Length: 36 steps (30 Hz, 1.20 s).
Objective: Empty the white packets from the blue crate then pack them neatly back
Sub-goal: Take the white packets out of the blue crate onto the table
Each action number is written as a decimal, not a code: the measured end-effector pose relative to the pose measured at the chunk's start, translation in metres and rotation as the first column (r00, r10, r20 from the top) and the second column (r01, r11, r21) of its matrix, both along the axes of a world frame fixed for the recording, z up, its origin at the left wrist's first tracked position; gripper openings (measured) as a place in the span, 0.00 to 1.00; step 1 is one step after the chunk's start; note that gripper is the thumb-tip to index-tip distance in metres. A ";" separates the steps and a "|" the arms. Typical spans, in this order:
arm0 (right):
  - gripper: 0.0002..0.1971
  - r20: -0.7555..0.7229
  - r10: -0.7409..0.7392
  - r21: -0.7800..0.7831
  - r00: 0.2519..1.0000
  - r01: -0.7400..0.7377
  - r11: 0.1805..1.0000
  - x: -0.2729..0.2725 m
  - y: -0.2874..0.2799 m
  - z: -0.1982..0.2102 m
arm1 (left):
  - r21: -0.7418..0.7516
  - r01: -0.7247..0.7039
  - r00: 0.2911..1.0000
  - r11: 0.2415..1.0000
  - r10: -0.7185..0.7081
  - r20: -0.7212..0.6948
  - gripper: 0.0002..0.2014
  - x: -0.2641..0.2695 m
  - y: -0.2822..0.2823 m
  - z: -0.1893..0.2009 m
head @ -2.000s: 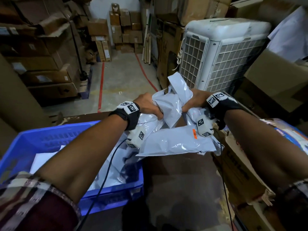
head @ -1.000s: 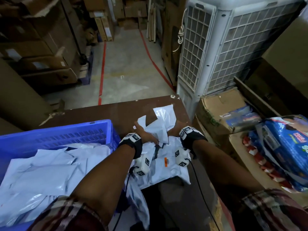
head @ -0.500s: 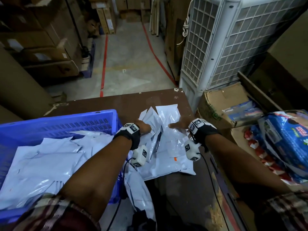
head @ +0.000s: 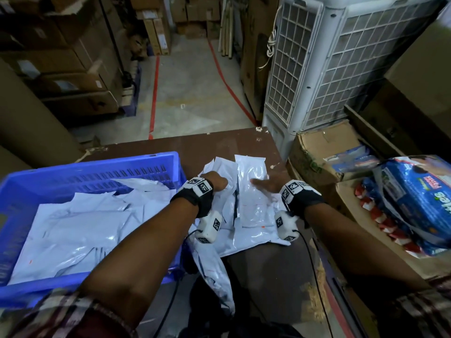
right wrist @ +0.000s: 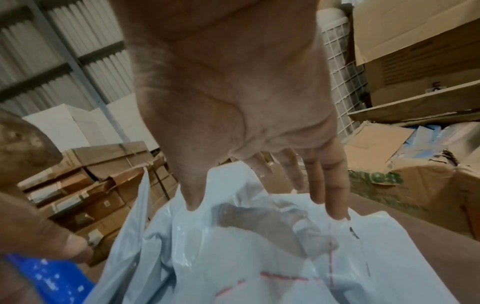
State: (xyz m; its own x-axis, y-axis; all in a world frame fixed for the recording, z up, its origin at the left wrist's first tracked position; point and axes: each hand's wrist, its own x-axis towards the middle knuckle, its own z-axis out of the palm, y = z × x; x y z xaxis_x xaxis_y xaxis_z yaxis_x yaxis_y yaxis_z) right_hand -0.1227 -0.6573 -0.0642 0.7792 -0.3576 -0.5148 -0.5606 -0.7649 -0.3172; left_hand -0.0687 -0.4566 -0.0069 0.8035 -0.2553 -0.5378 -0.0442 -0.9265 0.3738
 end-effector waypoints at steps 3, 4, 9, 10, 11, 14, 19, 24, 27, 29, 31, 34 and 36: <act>0.72 0.100 -0.028 0.010 0.995 0.027 1.000 0.005 -0.016 -0.012 | -0.023 0.034 0.997 0.999 -0.032 0.072 0.28 0.000 0.005 0.011; 0.70 0.119 -0.041 -0.005 0.992 0.042 0.999 0.000 -0.011 -0.006 | -0.021 0.053 0.995 0.998 -0.050 0.092 0.29 0.000 0.006 0.015; 0.27 0.195 0.075 0.022 0.978 -0.081 0.997 -0.049 0.053 0.041 | -0.122 0.063 0.997 0.991 -0.057 0.047 0.28 0.005 0.022 0.030; 0.25 0.157 0.092 0.106 0.983 -0.109 0.988 -0.057 0.067 0.043 | -0.169 0.070 0.997 0.983 -0.068 0.022 0.25 0.005 0.028 0.032; 0.25 0.094 0.119 0.198 0.988 -0.135 0.971 -0.063 0.082 0.042 | -0.216 0.088 0.996 0.972 -0.085 0.022 0.21 0.005 0.034 0.034; 0.30 -0.087 0.233 0.398 0.969 -0.180 0.899 -0.082 0.125 0.032 | -0.334 0.240 0.968 0.911 -0.198 0.153 0.10 0.006 0.058 0.038; 0.56 -0.159 0.390 0.303 0.907 -0.331 0.894 -0.108 0.179 0.016 | -0.305 0.481 0.837 0.822 -0.327 0.438 0.03 0.013 0.113 0.051; 0.46 -0.108 0.281 0.285 0.953 -0.241 0.928 -0.113 0.212 0.002 | 0.044 0.452 0.840 0.891 -0.441 0.315 0.27 0.037 0.176 0.036; 0.34 -0.027 0.203 0.241 0.979 -0.190 0.952 -0.112 0.216 -0.004 | 0.184 0.450 0.857 0.874 -0.480 0.185 0.37 0.043 0.199 0.020; 0.32 0.038 0.183 0.224 0.982 -0.187 0.957 -0.113 0.211 0.002 | 0.208 0.450 0.851 0.868 -0.488 0.194 0.38 0.045 0.210 0.009; 0.27 0.063 0.144 0.251 0.988 -0.155 0.956 -0.111 0.199 0.009 | 0.207 0.438 0.858 0.875 -0.475 0.196 0.37 0.048 0.220 -0.002; 0.25 0.159 0.032 0.310 0.987 -0.081 0.947 -0.106 0.181 0.028 | 0.214 0.418 0.874 0.883 -0.455 0.171 0.36 0.049 0.229 -0.017; 0.28 0.232 -0.027 0.316 0.972 -0.049 0.947 -0.100 0.172 0.040 | 0.190 0.421 0.880 0.887 -0.450 0.151 0.35 0.049 0.233 -0.025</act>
State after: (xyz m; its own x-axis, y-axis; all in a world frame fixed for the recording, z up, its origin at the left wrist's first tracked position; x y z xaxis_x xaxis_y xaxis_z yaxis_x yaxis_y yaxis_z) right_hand -0.2230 -0.4854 -0.0241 0.8929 -0.1957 -0.4055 -0.4349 -0.6085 -0.6638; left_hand -0.0198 -0.2241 -0.0319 0.7176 -0.5322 -0.4493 -0.5109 -0.8406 0.1797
